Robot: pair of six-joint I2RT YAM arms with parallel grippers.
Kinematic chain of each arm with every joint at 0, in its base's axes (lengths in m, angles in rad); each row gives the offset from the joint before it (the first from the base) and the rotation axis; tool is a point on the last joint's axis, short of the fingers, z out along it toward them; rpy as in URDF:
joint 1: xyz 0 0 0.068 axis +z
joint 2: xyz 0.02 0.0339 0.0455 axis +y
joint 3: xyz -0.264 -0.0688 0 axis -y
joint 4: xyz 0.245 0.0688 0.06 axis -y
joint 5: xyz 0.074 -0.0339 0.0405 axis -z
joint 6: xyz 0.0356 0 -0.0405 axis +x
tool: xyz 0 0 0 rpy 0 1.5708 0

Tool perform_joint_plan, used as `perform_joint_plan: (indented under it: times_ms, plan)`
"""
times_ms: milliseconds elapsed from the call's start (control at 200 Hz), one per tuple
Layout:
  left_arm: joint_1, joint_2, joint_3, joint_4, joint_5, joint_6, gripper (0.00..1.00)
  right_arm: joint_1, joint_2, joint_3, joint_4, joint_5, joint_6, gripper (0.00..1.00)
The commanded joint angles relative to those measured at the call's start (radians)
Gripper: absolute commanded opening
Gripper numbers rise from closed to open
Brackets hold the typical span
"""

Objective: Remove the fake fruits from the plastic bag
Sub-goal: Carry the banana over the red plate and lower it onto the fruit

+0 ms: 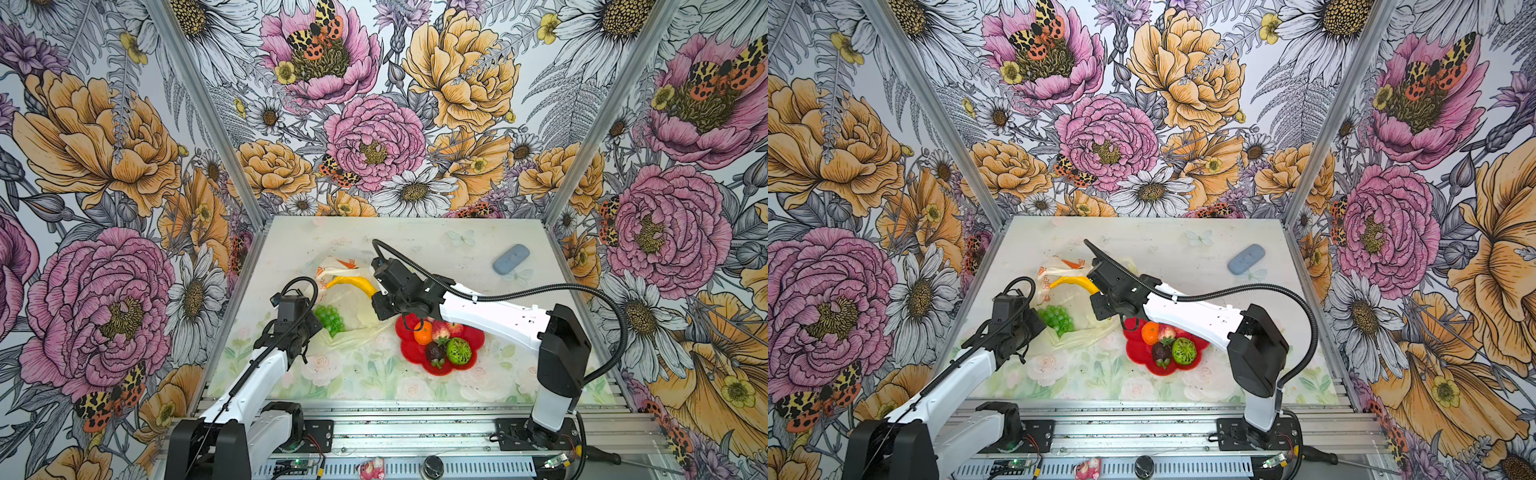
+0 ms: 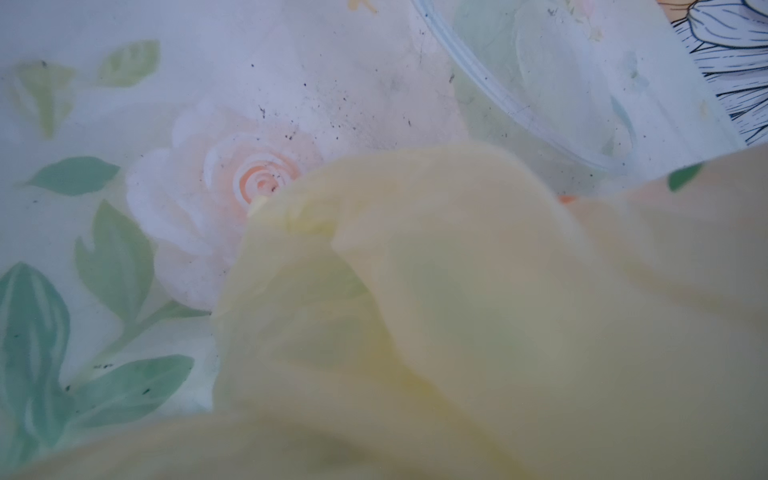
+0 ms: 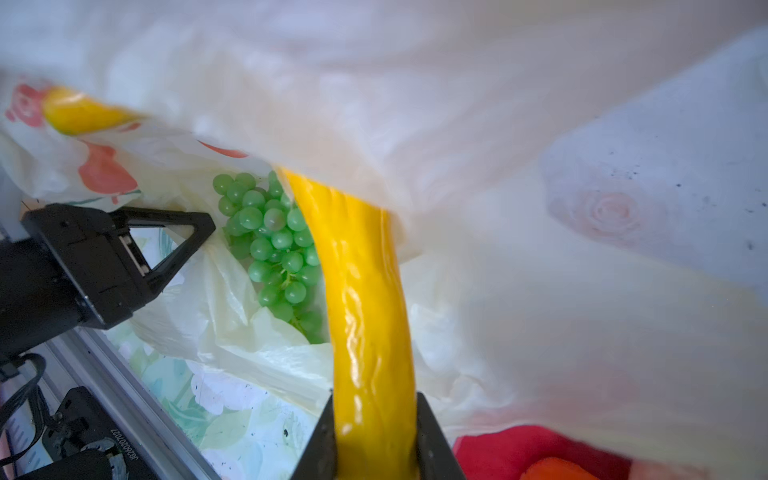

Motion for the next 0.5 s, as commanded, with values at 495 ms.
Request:
perform_joint_plan:
  times_ms: [495]
  plan:
    - [0.029,0.008,0.016,0.085,-0.059,0.066,0.0,-0.111,-0.383,-0.334,-0.017,0.051,-0.003,0.11]
